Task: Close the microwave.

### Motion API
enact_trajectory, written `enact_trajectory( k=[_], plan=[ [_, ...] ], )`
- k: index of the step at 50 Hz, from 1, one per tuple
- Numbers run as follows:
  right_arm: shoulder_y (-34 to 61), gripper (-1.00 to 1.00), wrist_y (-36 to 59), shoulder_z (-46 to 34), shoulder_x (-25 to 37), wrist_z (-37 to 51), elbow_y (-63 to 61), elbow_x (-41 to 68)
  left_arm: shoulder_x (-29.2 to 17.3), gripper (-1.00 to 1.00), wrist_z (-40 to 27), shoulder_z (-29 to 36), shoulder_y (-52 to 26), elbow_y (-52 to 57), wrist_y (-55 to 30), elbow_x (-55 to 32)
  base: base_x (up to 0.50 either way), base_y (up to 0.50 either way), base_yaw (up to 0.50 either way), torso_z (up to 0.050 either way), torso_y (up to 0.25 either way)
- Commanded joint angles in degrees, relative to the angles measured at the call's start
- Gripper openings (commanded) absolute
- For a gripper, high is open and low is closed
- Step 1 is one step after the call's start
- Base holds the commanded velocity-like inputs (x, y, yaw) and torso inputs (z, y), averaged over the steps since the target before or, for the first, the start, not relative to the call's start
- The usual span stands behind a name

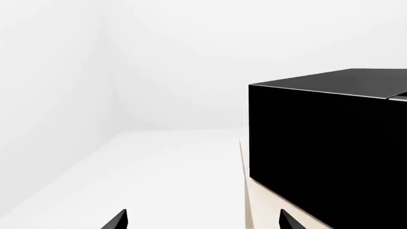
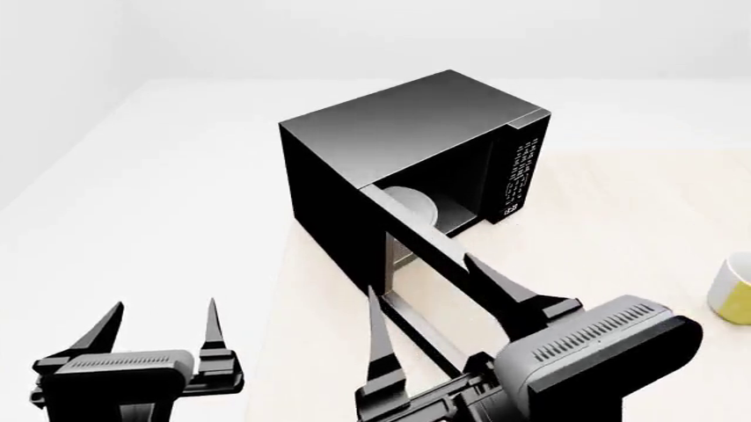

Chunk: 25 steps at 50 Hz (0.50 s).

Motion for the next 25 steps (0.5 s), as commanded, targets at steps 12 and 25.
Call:
enact_trajectory(
  k=[12, 25],
  plan=[
    [-3.73, 1.00, -2.93, -3.33, -1.02, -3.70, 2.67, 1.54, -0.35, 1.00, -0.38, 0.10, 0.05, 0.15, 0.05, -0.30, 0.00, 0.00, 0.00, 0.000, 0.000],
    [-4.62, 1.00, -2.25, -4.19, -0.92, -3.56, 4.37, 3.34, -0.49, 1.00, -0.41, 0.18, 0.12, -0.13, 0.40, -0.48, 0.00, 0.00, 0.00, 0.000, 0.000]
  ],
)
